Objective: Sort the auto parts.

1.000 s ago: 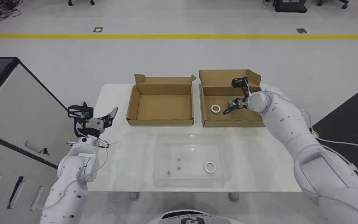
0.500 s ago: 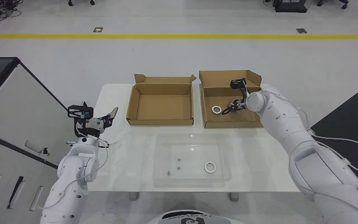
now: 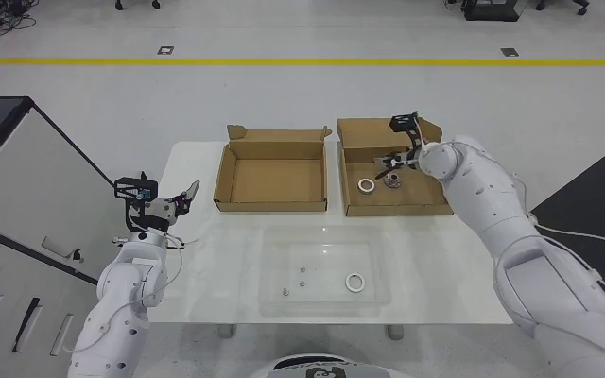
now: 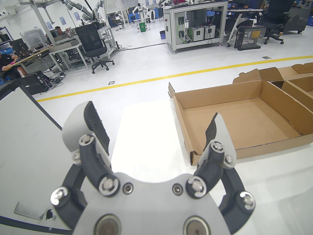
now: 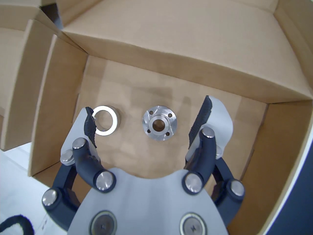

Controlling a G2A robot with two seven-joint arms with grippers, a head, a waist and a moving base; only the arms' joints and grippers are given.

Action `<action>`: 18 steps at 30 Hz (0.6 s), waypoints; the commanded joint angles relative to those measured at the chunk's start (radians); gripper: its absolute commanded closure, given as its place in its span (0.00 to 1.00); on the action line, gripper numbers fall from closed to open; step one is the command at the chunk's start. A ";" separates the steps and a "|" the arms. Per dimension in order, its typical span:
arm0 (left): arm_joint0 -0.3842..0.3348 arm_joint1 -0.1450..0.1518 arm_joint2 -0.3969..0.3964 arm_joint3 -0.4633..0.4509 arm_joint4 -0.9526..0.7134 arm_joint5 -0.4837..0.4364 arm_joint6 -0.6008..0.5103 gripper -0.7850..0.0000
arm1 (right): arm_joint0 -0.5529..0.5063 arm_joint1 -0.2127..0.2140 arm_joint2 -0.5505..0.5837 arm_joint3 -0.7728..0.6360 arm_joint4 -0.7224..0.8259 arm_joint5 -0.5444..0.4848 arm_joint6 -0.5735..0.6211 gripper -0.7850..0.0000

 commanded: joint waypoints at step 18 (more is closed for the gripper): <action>0.000 0.000 0.000 0.000 0.000 0.000 0.000 0.00 | -0.712 0.206 0.564 -1.211 0.085 -0.031 0.371 0.00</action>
